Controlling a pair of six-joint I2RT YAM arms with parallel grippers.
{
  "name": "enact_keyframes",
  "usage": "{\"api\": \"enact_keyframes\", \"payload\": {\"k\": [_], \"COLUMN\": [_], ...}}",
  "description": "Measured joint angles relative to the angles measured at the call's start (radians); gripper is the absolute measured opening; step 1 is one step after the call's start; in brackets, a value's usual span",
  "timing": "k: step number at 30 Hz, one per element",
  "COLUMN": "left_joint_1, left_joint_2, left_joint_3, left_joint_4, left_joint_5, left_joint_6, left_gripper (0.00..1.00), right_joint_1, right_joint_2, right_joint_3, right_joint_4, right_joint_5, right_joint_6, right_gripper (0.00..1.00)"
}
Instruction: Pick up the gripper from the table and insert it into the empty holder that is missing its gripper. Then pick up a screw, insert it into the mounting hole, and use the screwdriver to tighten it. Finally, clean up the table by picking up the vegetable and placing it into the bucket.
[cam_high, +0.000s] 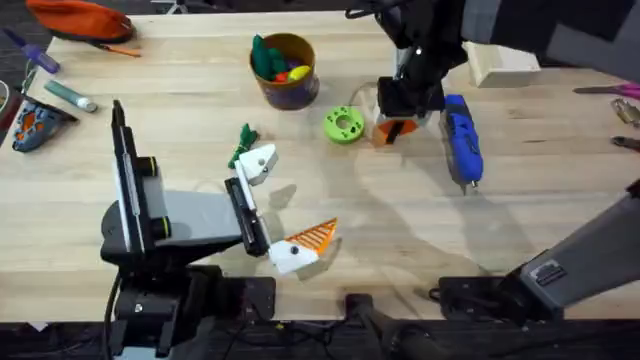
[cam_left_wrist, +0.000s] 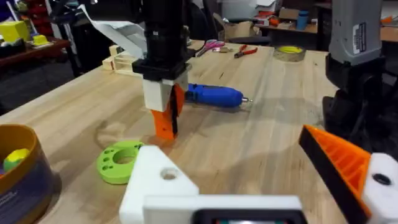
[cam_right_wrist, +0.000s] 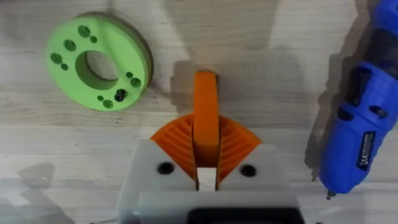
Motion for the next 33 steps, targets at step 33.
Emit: {"api": "enact_keyframes", "payload": {"k": [33], "left_joint_1": [0.000], "left_joint_2": [0.000], "left_joint_3": [0.000], "left_joint_4": [0.000], "left_joint_5": [0.000], "left_joint_6": [0.000], "left_gripper": [0.985], "right_joint_1": [-0.001], "right_joint_2": [-0.554], "right_joint_3": [0.055], "right_joint_4": [-0.034], "right_joint_5": [-0.373], "right_joint_6": [-0.270], "right_gripper": [0.013]}}
